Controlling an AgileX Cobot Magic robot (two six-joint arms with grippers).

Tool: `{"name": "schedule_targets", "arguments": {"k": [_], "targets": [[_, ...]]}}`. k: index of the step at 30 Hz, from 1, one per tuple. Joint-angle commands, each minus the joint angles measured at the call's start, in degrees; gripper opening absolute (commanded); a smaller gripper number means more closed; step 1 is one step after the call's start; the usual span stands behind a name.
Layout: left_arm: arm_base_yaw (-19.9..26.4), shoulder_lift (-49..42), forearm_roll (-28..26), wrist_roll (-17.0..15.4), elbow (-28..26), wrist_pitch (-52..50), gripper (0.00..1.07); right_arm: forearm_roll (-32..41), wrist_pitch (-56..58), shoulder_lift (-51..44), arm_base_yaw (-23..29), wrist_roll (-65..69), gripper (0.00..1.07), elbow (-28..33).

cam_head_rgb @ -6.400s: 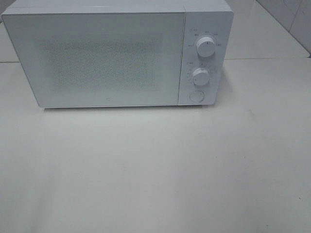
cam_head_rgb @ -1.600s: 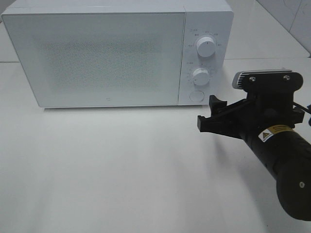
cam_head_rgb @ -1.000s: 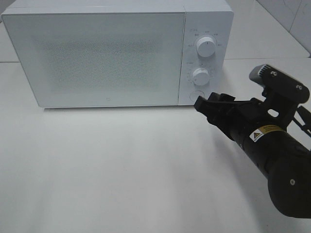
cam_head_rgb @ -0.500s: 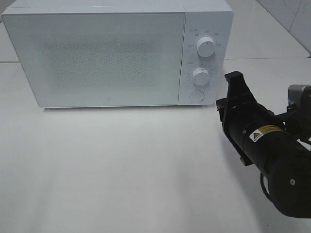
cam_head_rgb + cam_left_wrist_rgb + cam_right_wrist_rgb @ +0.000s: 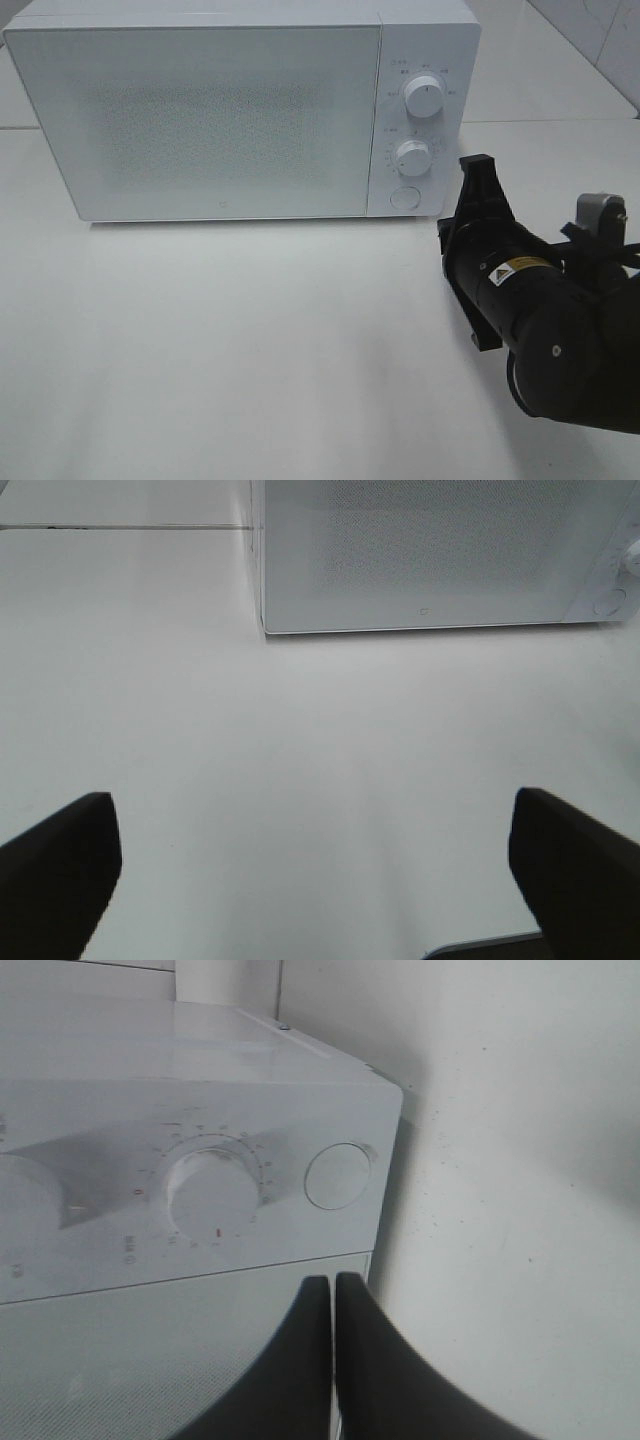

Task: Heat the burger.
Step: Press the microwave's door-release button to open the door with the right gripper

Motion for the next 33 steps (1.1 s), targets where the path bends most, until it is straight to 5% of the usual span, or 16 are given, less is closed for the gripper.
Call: {"name": "schedule_targets", "arguments": {"k": [1,13,33], "targets": [[0.23,-1.03,-0.52,-0.23,0.23,-0.11,0.98,0.0,-0.06,3.67,-0.23,3.44,0.0,-3.04],[0.23,-1.03,-0.52,-0.23,0.23,-0.11,0.98,-4.01,5.16,9.85,-6.7,2.06,0.0,-13.92],[0.23,-1.03,-0.52,-0.23,0.23,-0.11,0.98,-5.67,7.79,16.79,-10.66,2.35,0.0,-22.35]]}}
